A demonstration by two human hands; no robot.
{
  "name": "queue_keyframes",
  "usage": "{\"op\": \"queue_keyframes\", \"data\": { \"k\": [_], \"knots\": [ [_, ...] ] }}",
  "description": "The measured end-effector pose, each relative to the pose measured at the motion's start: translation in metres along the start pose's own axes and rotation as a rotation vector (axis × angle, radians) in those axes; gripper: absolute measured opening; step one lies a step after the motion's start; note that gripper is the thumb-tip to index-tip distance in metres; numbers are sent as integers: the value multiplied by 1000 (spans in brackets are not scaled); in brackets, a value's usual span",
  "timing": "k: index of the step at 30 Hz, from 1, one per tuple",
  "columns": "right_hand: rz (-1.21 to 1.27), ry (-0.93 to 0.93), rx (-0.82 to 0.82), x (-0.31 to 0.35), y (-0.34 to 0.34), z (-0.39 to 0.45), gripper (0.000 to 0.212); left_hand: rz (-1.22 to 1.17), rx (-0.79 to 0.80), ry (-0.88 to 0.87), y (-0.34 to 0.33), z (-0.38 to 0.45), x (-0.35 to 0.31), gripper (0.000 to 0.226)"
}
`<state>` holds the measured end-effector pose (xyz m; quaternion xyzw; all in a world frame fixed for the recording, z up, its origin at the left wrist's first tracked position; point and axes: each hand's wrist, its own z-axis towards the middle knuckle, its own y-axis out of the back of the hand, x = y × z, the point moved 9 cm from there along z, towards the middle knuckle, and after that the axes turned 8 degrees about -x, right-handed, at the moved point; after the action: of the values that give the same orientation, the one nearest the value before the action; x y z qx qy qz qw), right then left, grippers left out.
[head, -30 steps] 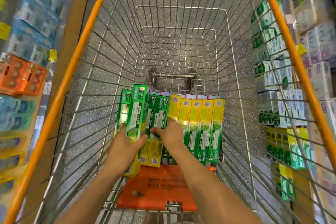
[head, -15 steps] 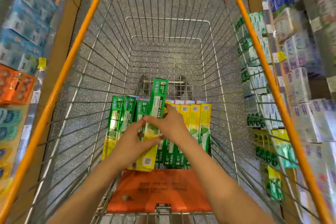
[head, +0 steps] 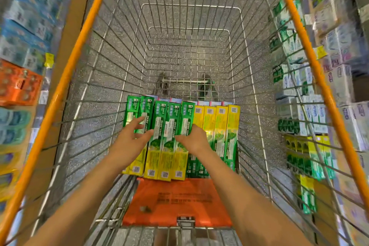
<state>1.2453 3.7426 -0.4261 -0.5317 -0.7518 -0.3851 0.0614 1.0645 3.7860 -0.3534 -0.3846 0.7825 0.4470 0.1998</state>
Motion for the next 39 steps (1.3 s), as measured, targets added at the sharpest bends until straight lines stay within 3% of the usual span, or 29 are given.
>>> {"op": "queue_keyframes", "data": {
  "k": [7, 12, 20, 25, 29, 34, 39],
  "knots": [
    [50, -45, -2, -7, 2, 5, 90, -39, 29, 59, -11, -5, 5, 50],
    [-5, 13, 2, 4, 22, -8, 87, -32, 31, -23, -3, -11, -27, 37],
    [8, 257, -395, 65, 191, -100, 52, 17, -12, -330, 29, -53, -159, 32],
    [-17, 367, -647, 67, 312, -207, 53, -11, 87, -589, -1, -134, -279, 33],
    [-28, 352, -891, 5, 410, -307, 53, 47, 213, -832, -70, -222, -369, 31],
    [63, 140, -1155, -149, 495, -423, 48, 133, 419, -1061, -199, -354, -427, 30],
    [55, -111, -1180, -315, 524, -493, 45, 238, 556, -1210, -330, -467, -422, 50]
  ]
}}
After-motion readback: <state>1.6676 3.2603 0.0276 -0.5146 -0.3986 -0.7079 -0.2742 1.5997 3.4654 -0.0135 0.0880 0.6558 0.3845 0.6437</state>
